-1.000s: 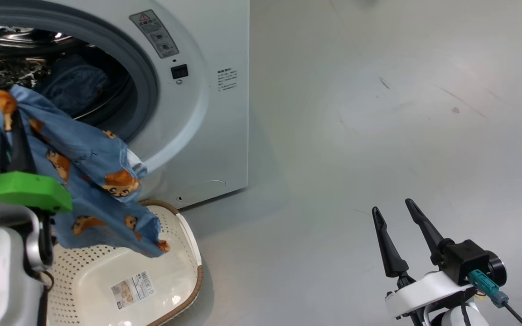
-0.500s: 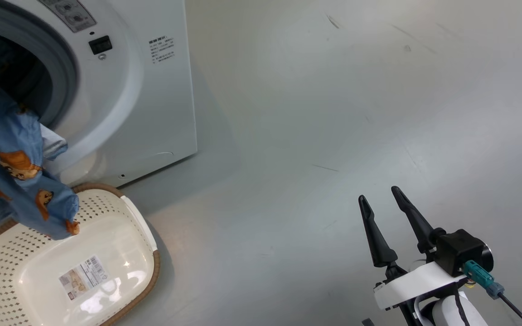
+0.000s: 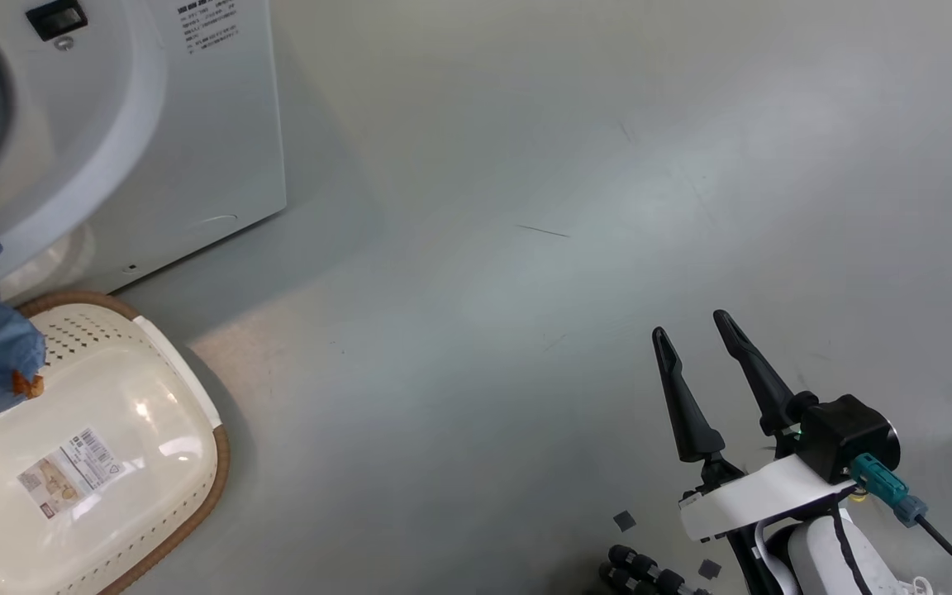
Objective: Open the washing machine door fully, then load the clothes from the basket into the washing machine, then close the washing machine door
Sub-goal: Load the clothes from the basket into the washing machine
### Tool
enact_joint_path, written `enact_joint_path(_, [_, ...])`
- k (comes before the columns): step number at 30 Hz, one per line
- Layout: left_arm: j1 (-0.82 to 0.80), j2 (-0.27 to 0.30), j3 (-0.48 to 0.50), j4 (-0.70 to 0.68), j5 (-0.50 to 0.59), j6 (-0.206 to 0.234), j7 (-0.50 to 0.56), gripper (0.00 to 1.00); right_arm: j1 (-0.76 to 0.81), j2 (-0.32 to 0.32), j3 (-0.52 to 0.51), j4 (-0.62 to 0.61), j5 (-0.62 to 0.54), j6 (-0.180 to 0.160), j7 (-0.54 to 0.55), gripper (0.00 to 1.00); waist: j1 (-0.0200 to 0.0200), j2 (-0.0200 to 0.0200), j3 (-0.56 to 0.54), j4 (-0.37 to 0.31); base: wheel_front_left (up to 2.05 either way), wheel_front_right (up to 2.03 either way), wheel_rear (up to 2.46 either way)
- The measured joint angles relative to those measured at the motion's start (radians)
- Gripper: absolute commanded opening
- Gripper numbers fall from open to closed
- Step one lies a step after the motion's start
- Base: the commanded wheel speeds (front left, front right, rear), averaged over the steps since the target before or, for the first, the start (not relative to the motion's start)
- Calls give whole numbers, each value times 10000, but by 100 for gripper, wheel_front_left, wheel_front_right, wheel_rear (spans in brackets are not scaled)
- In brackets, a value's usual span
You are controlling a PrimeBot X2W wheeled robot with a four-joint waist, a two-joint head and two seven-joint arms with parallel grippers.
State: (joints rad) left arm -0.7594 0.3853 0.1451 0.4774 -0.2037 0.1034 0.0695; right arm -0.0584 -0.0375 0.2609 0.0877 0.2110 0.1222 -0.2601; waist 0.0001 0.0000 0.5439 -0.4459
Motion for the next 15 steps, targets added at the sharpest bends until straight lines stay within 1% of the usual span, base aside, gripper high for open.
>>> enact_joint_path(4, [-593, 209, 217, 318, -13, 2, -94, 0, -4, 13, 31, 0, 0, 0, 0, 100, 0, 0, 293, -71, 0, 0, 0])
enact_joint_path(7, [-1031, 221, 548, 474, -309, 27, -337, 0, -5, 21, 67, 6, 0, 0, 0, 100, 0, 0, 412, -102, 0, 0, 0])
enact_joint_path(10, [-1362, 353, 685, 476, -360, 27, -380, 0, -5, 23, 157, 2, 0, 0, 0, 100, 0, 0, 466, -126, 0, 0, 0])
enact_joint_path(15, [-2240, 633, 982, 462, -583, 25, -1041, 0, -5, 27, 280, 2, -2, 0, 0, 100, 0, 0, 625, -238, 0, 0, 0])
